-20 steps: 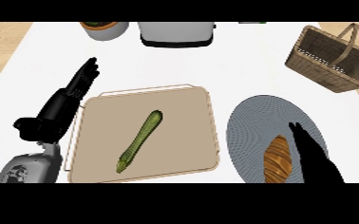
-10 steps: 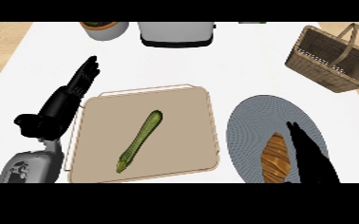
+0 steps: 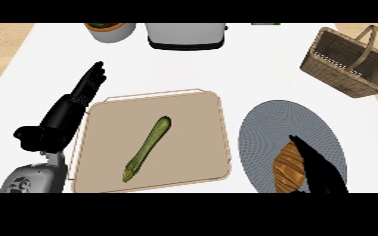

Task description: Pick the croissant from the placemat and place it in the basket

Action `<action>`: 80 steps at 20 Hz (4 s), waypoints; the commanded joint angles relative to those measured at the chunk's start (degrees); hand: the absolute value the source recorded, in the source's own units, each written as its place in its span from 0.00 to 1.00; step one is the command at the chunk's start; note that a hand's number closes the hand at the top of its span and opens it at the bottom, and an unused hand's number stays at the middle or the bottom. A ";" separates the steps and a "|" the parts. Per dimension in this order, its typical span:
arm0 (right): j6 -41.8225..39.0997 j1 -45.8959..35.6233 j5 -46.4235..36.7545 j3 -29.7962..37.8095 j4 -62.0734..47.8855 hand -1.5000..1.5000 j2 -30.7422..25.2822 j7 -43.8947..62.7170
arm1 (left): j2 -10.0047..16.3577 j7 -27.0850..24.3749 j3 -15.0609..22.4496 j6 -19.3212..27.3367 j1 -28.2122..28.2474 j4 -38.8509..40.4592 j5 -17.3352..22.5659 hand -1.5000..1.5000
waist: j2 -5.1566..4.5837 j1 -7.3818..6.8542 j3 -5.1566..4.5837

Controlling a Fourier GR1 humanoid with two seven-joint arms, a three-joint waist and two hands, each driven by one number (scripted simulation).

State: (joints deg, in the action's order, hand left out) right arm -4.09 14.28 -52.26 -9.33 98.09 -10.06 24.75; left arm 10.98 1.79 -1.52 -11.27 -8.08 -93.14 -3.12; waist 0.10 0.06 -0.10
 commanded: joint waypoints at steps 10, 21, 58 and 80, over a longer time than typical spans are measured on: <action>3.17 -2.36 -7.76 -4.40 -10.23 1.00 -1.27 -6.31 | -1.46 1.11 -0.09 0.38 -1.05 -0.12 -1.60 0.50 | -0.13 -0.11 0.12; -14.92 -31.07 -12.46 -3.17 -6.30 1.00 8.36 15.72 | -1.18 1.16 0.18 -1.27 -2.02 0.82 -1.27 0.50 | -0.36 -1.76 0.01; 1.48 -73.94 -4.59 19.93 -10.50 1.00 -3.11 30.91 | -1.49 0.91 -1.33 -0.95 -1.34 -0.01 -1.96 0.50 | -0.30 -0.95 0.09; 14.49 -75.39 2.87 34.36 -38.50 1.00 -20.55 12.27 | -1.96 0.77 -2.39 -1.99 -2.28 1.81 -0.88 0.50 | -0.16 -0.47 0.10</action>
State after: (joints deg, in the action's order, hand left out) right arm 9.83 -62.60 -52.45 23.80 61.89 -29.20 40.44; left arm 9.39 1.65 -3.71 -13.20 -10.48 -90.89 -4.56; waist -0.17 -0.59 0.01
